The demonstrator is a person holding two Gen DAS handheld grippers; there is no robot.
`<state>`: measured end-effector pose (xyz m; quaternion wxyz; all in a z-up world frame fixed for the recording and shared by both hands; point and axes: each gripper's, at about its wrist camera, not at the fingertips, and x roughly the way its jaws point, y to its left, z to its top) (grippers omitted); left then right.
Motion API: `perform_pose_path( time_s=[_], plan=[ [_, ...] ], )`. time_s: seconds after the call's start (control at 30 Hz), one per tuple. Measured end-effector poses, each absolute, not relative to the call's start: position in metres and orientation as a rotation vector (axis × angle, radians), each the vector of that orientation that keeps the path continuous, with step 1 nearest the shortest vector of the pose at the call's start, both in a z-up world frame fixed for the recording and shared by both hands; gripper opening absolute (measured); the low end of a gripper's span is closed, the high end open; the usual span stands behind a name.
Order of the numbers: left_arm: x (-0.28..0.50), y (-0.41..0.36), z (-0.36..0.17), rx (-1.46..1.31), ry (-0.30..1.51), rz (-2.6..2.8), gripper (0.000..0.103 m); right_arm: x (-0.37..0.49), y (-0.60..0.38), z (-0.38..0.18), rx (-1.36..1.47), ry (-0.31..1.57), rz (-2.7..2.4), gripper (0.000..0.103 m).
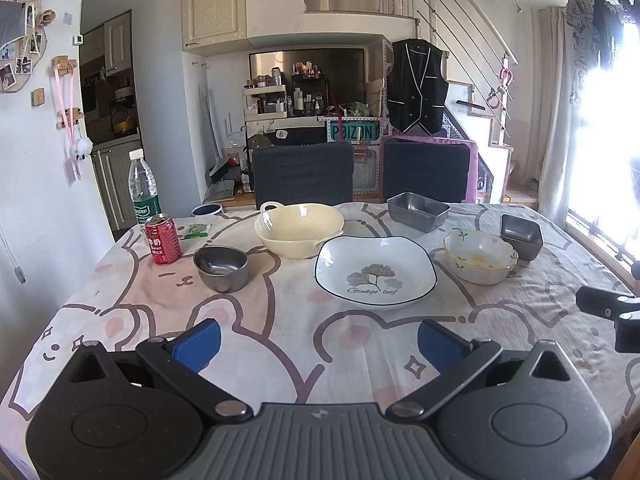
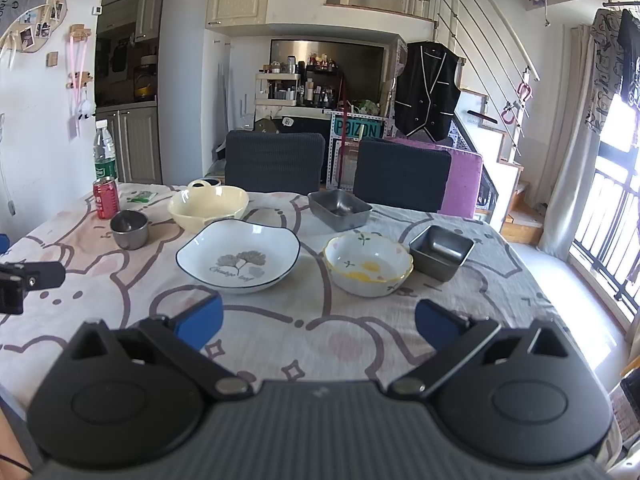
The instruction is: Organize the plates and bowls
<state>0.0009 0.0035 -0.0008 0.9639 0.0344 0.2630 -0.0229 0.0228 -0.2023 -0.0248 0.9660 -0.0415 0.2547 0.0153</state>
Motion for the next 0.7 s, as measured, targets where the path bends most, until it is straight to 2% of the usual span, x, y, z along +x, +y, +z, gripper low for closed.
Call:
perform_pose_path(
  time_s=[0.7],
  plan=[
    [0.0009, 0.0033, -0.0006, 0.068, 0.533, -0.045, 0.103, 0.0236, -0.2021, -0.0252, -0.085, 0.52, 0.033, 0.103]
  ],
)
